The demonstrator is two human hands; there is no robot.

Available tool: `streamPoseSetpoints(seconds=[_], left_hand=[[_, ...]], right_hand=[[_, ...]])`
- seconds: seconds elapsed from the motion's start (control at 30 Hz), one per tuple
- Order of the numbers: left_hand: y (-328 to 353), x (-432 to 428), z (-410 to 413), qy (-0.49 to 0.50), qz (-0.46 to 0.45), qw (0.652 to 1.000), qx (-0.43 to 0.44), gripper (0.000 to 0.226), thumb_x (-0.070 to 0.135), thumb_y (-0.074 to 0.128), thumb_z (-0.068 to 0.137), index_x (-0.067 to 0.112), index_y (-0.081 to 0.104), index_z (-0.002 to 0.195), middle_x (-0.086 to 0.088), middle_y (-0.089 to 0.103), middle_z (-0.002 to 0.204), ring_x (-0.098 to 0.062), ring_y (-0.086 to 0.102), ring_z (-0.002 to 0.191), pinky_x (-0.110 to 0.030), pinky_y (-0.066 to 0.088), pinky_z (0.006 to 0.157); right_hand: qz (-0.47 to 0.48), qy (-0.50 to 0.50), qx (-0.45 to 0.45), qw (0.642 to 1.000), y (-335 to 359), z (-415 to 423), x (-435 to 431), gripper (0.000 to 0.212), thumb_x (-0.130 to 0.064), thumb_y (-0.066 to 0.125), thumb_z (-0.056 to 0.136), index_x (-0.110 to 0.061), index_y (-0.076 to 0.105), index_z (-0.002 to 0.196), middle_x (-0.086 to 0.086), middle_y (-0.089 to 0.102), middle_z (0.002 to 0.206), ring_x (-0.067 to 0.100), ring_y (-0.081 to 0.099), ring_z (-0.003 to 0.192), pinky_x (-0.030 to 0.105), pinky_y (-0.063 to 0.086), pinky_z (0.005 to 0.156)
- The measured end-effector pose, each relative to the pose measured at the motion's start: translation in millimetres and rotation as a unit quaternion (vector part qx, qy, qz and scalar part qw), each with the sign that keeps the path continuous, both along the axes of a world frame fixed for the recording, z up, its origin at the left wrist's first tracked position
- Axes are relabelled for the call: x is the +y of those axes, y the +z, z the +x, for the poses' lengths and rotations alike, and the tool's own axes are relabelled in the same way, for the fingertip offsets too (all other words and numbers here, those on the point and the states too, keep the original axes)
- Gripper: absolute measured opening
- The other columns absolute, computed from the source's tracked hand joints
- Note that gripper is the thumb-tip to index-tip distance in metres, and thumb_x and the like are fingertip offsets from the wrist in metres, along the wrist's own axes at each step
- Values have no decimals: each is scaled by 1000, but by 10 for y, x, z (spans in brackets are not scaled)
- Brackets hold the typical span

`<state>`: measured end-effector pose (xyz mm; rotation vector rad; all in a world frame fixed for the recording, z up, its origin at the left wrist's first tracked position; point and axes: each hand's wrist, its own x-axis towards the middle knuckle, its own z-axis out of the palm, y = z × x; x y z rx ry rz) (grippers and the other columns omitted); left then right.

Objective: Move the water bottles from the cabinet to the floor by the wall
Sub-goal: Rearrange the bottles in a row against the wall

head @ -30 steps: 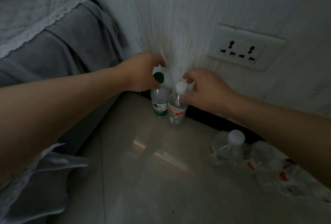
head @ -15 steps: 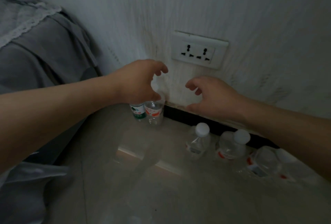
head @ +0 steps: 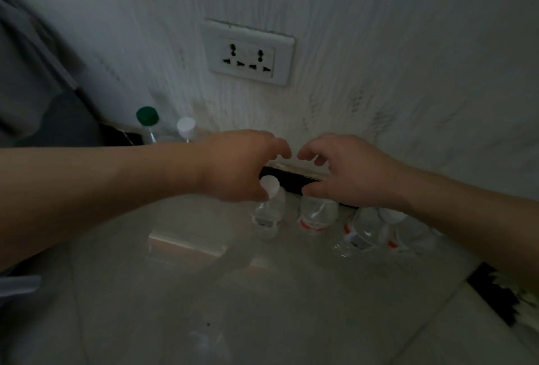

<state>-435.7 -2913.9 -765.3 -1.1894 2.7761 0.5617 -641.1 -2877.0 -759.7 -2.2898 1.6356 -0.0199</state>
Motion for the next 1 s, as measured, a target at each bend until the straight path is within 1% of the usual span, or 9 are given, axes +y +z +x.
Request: streamPoseSetpoints(seconds=[0.07,0.17,0.23,0.33,0.43,0.63,0.83,0.93,1.0], left_hand=[[-21,20,-52,-7,3,1000,-11,69,38,77,77,33,43,137,10,53,122,-3,43,93,-21,36,79],[-57,48,-94,-25,-4,999,-34,61,42,75,77,31,50,131,11,54,108,-7,46,87,-23,38,73],[-84,70,-111,-33,-11,998,-57,57,46,72,79,31,51,130,10,57,111,-9,50,91,-25,41,75],[-120,92,-129,-38,-26,996,-82,52,49,67,82,31,53,129,7,60,116,-14,56,103,-29,46,82],[-167,87,-155,-31,-25,996,-84,44,49,67,82,28,58,120,4,62,109,-17,58,101,-34,50,84],[-231,71,-179,-12,-22,998,-58,33,43,67,82,23,64,107,2,64,98,-17,59,92,-36,52,81],[-226,72,-161,-8,-19,998,-56,27,35,68,80,23,67,104,2,65,97,-17,61,92,-36,52,80],[-172,42,-117,-1,-17,997,-73,26,29,67,80,24,68,106,2,64,100,-17,59,94,-34,51,82],[-136,19,-75,2,-16,997,-73,25,24,66,81,23,69,106,2,64,100,-16,59,93,-33,51,81]], right_hand=[[2,-2,3,1000,-34,-49,60,56,-41,74,75,-25,57,126,-5,59,116,13,58,101,28,47,83],[4,-8,-2,1000,-90,-109,125,51,-38,74,74,-25,60,121,-4,61,111,14,58,99,29,48,83],[7,-7,1,1000,-109,-143,160,49,-39,74,74,-25,61,120,-5,61,110,13,58,99,29,47,82],[14,-4,4,1000,-133,-176,176,45,-38,74,75,-25,62,116,-4,62,108,15,58,97,31,47,81],[20,-6,8,1000,-172,-189,168,43,-34,73,75,-26,63,115,-4,63,108,16,59,97,33,48,82],[34,-8,5,999,-248,-250,191,36,-32,73,74,-28,65,109,-7,64,102,14,59,93,33,47,80],[17,-5,0,1000,-274,-258,192,32,-30,72,74,-24,68,105,-3,65,101,17,60,93,36,48,81],[14,-7,0,1000,-284,-237,152,36,-30,70,74,-22,68,109,-2,66,106,18,60,98,35,48,85],[15,-9,-4,1000,-279,-216,120,35,-29,70,74,-22,69,108,-2,66,106,17,61,98,33,48,85]])
